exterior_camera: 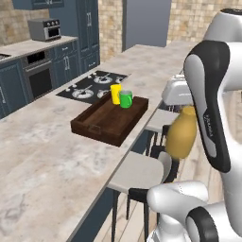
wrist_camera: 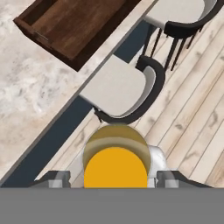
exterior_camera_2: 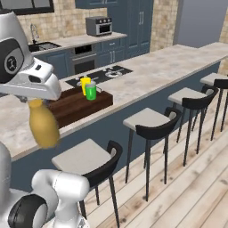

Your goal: There is a tray on the dining counter. Grab the cup, mug, and pitcher and place them on the tray. The pitcher may be placed next to the tray if it cannot fit the tray.

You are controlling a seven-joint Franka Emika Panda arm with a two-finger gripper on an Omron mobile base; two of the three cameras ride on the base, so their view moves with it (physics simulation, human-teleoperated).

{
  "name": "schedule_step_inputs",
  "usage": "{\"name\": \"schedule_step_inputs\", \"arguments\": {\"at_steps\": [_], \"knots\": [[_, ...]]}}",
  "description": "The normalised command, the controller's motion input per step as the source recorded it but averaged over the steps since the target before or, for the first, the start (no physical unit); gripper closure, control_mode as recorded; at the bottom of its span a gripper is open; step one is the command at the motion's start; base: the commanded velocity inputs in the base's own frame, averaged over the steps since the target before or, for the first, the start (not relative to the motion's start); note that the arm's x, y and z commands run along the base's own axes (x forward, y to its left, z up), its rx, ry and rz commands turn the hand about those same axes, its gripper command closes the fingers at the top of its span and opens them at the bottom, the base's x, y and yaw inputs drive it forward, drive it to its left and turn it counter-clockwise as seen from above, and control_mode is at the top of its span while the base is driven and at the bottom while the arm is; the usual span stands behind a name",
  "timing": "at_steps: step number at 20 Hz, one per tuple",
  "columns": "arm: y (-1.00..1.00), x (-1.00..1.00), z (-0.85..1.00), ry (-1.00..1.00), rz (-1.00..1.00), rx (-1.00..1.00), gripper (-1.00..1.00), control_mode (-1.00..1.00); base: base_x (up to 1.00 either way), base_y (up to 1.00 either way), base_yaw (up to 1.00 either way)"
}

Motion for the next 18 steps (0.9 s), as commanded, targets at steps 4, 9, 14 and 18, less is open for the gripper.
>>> {"name": "schedule_step_inputs", "arguments": {"at_steps": [4,9,14,18], "knots": [[0.11,0.59,0.19,0.00,0.02,0.01,1.00,-1.00,0.00,0.00,0.00],[0.03,0.82,0.10,0.00,0.00,0.01,1.00,-1.00,0.00,0.00,0.00],[0.33,0.64,0.06,0.00,0.00,0.00,1.00,-1.00,0.00,0.00,0.00],[0.38,0.51,0.00,0.00,0.00,0.00,1.00,-1.00,0.00,0.00,0.00]]}}
